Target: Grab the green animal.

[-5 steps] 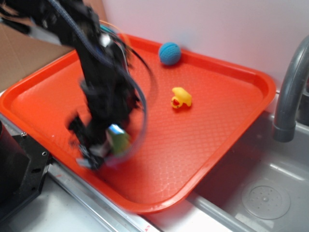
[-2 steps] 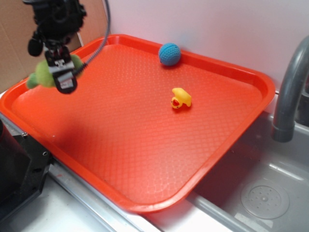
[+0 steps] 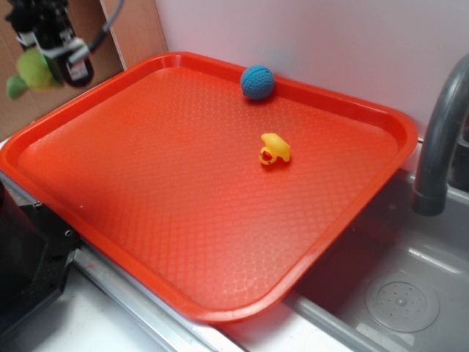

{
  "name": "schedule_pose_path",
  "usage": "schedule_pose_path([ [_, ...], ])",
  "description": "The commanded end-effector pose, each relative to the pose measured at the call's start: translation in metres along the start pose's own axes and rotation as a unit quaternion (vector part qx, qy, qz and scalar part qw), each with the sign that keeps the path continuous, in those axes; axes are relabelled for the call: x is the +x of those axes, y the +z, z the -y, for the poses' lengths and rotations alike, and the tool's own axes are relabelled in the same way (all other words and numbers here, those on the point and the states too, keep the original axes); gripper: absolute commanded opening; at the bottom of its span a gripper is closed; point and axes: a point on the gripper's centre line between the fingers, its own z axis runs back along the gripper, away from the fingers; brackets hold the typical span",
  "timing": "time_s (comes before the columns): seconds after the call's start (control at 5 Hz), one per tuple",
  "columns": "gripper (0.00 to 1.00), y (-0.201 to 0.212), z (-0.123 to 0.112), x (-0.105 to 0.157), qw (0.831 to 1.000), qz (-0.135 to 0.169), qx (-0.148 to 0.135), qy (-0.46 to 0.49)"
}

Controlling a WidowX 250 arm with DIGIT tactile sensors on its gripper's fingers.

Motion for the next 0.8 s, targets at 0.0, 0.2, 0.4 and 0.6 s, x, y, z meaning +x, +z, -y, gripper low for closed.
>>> schedule_pose_path([
  [0.0,0.00,0.0293,0.0092,0.0178,0.998,0.055,0.009,0.019],
  [0.2,0.00,0.0330,0.0069,0.0241,0.998,0.056,0.012,0.026],
  [0.4,0.00,0.0309,0.0021,0.0238,0.998,0.055,0.007,0.036],
  [0.6,0.00,0.0307,0.0036,0.0205,0.998,0.059,0.005,0.036],
])
